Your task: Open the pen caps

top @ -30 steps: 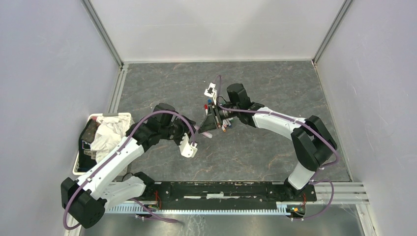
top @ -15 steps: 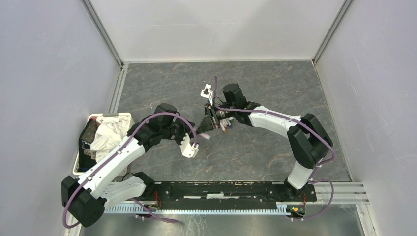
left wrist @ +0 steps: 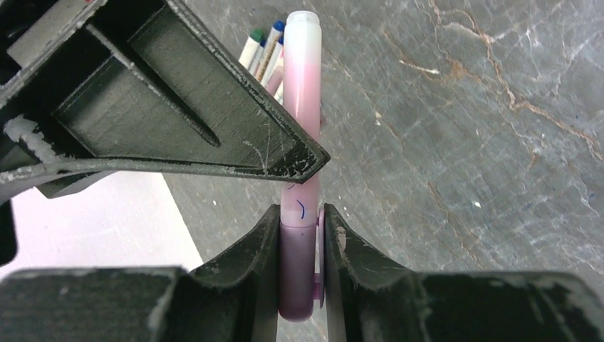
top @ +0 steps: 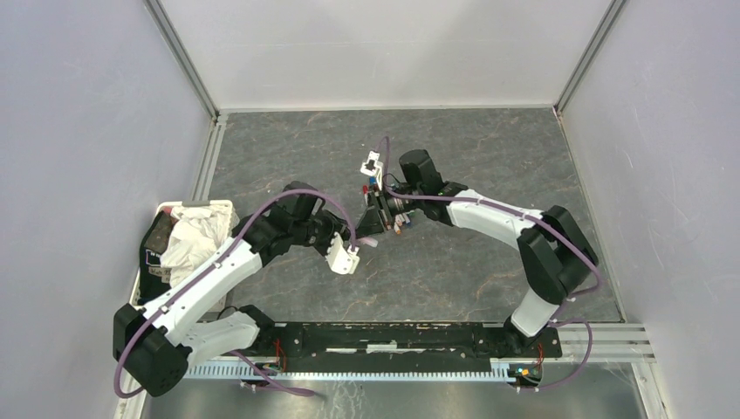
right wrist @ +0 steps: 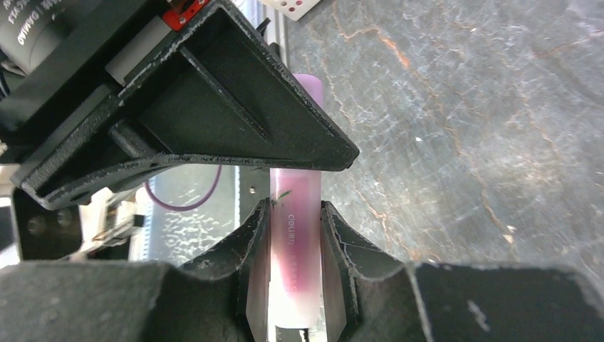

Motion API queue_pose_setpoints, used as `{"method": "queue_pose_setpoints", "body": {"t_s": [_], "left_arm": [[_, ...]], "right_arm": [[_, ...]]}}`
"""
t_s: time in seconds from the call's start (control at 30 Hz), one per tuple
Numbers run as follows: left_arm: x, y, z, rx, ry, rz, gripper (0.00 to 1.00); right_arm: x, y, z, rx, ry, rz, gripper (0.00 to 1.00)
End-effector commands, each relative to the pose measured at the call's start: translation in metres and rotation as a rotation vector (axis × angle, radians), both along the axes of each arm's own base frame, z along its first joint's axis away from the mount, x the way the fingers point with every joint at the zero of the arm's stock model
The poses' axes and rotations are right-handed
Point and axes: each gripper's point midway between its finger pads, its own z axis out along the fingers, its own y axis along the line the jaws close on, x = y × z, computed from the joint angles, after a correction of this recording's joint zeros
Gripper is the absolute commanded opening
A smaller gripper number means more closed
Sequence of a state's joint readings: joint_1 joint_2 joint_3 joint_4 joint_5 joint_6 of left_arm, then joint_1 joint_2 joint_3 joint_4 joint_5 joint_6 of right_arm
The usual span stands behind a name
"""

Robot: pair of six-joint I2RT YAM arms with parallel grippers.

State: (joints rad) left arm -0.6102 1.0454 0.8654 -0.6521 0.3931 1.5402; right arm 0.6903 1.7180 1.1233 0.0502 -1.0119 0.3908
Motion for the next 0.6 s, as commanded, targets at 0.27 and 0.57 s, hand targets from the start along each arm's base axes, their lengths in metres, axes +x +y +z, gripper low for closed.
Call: {"method": "queue_pose_setpoints", "body": {"t_s": [0.27, 0.57], "left_arm": [[0.085, 0.069, 0.035, -0.043, -0.15, 0.276, 0.02], [0.062, 0.048, -0.003, -0.043, 0.125, 0.451, 0.02]], "right_arm": [[-0.018, -0.087, -0.035, -0.148, -0.035, -0.11, 0.0], [0.103, -0.191, -0.056, -0.602, -0.213, -0.692, 0.0]]}}
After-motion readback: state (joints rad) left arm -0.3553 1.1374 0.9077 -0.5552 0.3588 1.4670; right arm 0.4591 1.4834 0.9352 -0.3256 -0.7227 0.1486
